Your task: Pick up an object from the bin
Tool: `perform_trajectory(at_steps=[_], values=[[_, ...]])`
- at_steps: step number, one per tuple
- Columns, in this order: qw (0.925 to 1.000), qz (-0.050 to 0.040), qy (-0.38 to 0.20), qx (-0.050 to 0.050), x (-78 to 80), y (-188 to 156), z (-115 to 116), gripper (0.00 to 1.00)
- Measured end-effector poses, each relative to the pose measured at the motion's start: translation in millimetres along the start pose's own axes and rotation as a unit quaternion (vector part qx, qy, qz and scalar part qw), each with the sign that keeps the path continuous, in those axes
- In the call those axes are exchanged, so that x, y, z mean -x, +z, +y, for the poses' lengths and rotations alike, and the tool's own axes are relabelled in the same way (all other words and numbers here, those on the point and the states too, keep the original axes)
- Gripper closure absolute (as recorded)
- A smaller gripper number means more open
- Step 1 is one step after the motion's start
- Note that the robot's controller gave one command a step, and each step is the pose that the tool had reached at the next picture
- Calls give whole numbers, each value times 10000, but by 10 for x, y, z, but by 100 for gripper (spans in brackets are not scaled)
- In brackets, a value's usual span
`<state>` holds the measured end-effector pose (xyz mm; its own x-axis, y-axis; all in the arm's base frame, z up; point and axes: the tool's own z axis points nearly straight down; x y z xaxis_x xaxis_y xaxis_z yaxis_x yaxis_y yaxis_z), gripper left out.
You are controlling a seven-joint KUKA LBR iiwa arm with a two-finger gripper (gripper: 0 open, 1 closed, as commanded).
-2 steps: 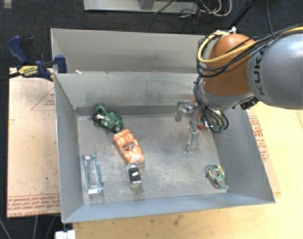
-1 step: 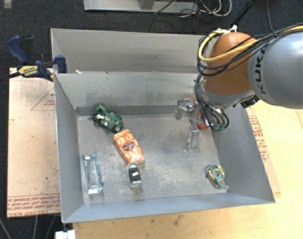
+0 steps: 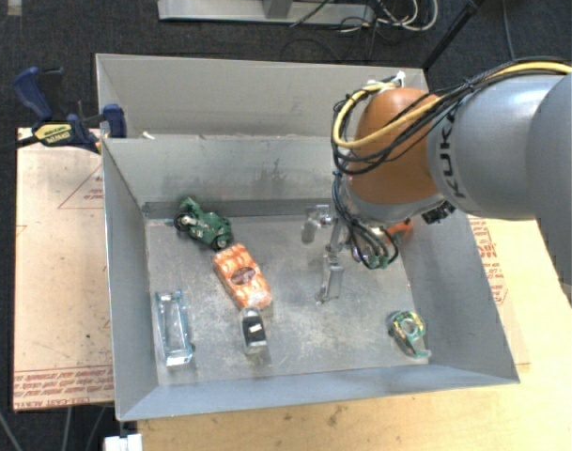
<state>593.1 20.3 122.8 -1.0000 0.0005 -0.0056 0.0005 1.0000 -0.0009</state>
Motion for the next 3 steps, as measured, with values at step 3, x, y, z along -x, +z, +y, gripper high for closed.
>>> perform_trajectory(at_steps=[3], values=[[9997,26,-243,9,206,504,1019,0]])
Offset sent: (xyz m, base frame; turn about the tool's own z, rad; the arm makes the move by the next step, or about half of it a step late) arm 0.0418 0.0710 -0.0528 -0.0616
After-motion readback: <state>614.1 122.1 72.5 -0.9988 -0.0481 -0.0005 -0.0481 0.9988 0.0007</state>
